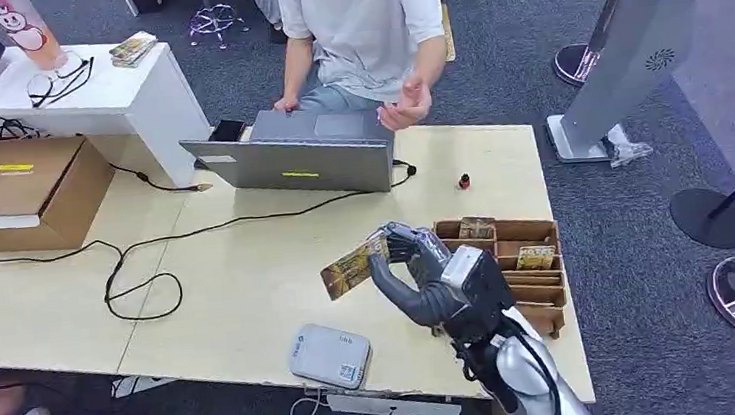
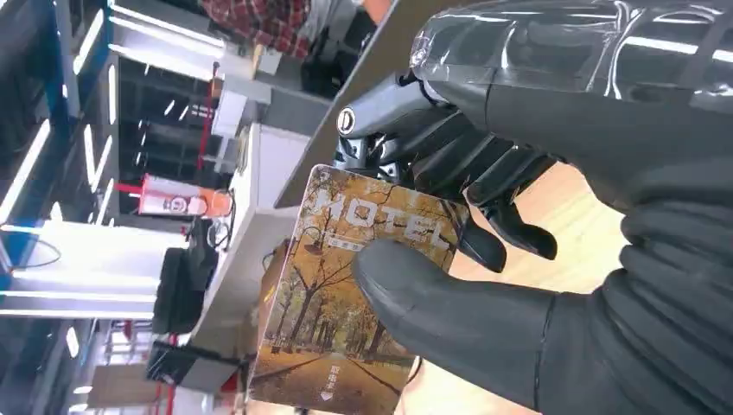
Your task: Pass the card to the sensor for recognition and then transmit it.
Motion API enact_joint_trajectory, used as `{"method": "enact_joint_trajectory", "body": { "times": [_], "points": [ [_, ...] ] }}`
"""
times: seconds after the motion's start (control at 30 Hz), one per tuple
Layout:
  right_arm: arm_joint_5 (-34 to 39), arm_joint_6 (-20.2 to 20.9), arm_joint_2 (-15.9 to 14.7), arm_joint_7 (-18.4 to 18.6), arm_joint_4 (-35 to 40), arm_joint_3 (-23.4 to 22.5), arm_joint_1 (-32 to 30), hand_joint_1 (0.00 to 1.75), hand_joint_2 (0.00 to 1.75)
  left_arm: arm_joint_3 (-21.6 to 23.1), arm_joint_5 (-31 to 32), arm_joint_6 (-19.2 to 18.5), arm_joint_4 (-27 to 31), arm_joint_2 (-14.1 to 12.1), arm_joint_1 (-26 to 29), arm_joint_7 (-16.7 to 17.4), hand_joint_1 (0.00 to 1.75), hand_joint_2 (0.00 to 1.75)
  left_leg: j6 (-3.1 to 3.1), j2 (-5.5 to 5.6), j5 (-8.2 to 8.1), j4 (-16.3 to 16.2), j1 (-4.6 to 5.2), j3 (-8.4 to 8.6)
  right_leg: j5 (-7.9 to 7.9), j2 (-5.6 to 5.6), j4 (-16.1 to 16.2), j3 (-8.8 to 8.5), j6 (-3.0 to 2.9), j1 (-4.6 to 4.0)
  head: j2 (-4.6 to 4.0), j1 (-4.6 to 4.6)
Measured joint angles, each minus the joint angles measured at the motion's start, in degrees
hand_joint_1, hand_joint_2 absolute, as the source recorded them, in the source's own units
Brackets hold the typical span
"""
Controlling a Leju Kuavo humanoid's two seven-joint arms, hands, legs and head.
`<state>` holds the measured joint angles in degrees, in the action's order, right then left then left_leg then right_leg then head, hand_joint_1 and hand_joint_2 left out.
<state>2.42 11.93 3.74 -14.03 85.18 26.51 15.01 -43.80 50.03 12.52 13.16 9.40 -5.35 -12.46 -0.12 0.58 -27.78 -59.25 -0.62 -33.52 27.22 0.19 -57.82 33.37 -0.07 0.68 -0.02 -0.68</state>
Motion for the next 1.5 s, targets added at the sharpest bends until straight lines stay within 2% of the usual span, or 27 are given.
{"method": "enact_joint_trajectory", "body": {
  "times": [0.23,0.93,1.5],
  "points": [
    [-8.0,-6.7,0.0,-0.4,1.2,0.0,0.1,1.75,1.75,0.0,-0.4,0.2,0.0,0.0,0.2,-0.2,0.00,0.00,0.00,0.00,0.00,0.0,0.00,-0.01,0.00,0.00,0.0,0.00,0.00,0.00,0.00,-0.02],
    [-26.0,-17.8,0.3,1.0,1.2,0.0,2.6,1.75,1.75,0.9,0.3,0.4,0.0,0.3,0.2,-0.2,0.00,0.00,0.00,0.01,0.00,0.0,0.00,-0.01,0.00,-0.01,0.0,0.00,0.00,0.00,0.00,0.00],
    [-43.6,-30.5,1.5,3.0,-1.8,0.1,6.9,1.75,1.75,1.2,0.3,1.1,0.0,0.5,0.1,-0.1,0.00,0.00,0.00,0.01,0.00,0.0,0.00,-0.01,0.00,-0.01,0.0,-0.01,0.00,0.00,0.00,-0.02]
  ]
}}
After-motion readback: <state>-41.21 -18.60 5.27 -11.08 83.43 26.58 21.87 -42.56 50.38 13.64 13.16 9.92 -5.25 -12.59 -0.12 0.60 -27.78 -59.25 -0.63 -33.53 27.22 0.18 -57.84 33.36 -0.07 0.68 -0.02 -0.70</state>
